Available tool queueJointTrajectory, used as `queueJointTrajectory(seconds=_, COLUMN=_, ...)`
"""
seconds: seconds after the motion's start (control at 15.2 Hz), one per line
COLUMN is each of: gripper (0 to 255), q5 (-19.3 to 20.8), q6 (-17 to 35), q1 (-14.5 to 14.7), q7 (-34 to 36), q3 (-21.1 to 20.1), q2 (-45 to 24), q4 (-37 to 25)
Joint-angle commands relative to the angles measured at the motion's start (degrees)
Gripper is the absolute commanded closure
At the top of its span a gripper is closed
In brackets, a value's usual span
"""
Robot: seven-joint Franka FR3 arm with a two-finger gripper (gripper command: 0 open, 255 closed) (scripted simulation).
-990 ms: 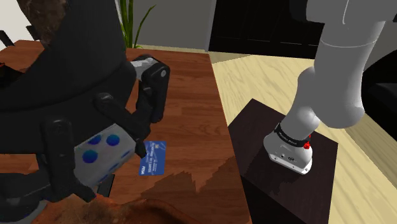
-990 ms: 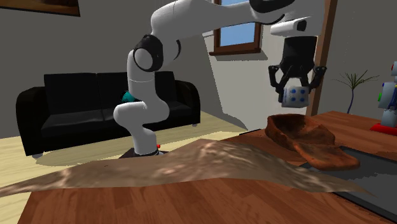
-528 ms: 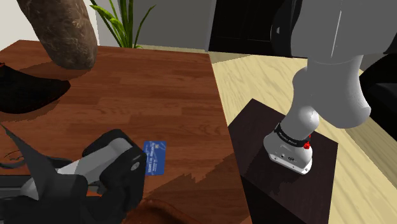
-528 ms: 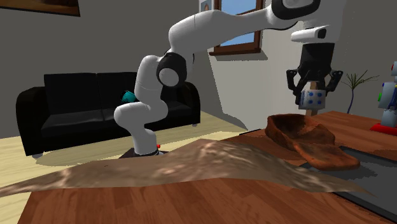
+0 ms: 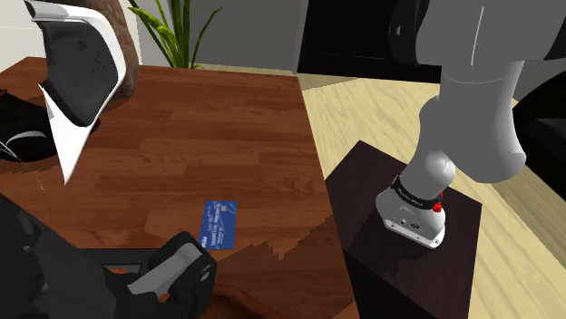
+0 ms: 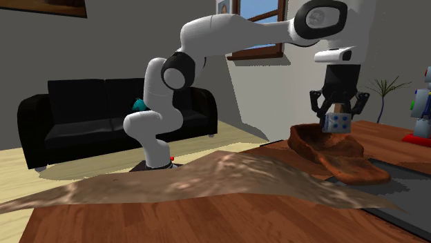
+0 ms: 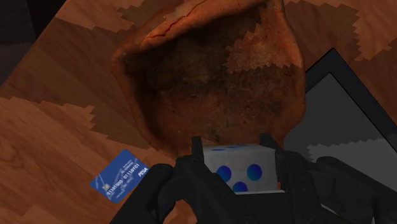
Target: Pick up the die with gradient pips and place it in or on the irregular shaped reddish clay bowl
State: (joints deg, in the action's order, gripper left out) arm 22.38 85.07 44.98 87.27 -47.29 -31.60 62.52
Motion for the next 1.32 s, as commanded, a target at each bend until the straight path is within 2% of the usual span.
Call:
queueJointTrajectory(seconds=0.0, gripper=255, q5=-0.36, q6=2.05, q1=-0.99, q7=0.24, q3=-0.21, q2=0.56, q4=2.71)
queueJointTrajectory(seconds=0.53, gripper=255, q5=-0.42, q6=2.41, q1=-1.16, q7=0.26, q3=-0.23, q2=0.65, q4=3.18)
queueJointTrajectory(seconds=0.59, gripper=0, q5=-0.42, q6=2.41, q1=-1.16, q7=0.26, q3=-0.23, q2=0.65, q4=3.18)
queueJointTrajectory(seconds=0.92, gripper=0, q5=-0.42, q6=2.41, q1=-1.16, q7=0.26, q3=-0.23, q2=0.65, q4=3.18)
queueJointTrajectory(seconds=1.19, gripper=0, q5=2.34, q6=-8.13, q1=5.5, q7=-0.77, q3=1.23, q2=-3.45, q4=-12.36)
queueJointTrajectory(seconds=1.25, gripper=0, q5=2.31, q6=-8.12, q1=5.52, q7=-0.78, q3=1.29, q2=-3.44, q4=-12.35)
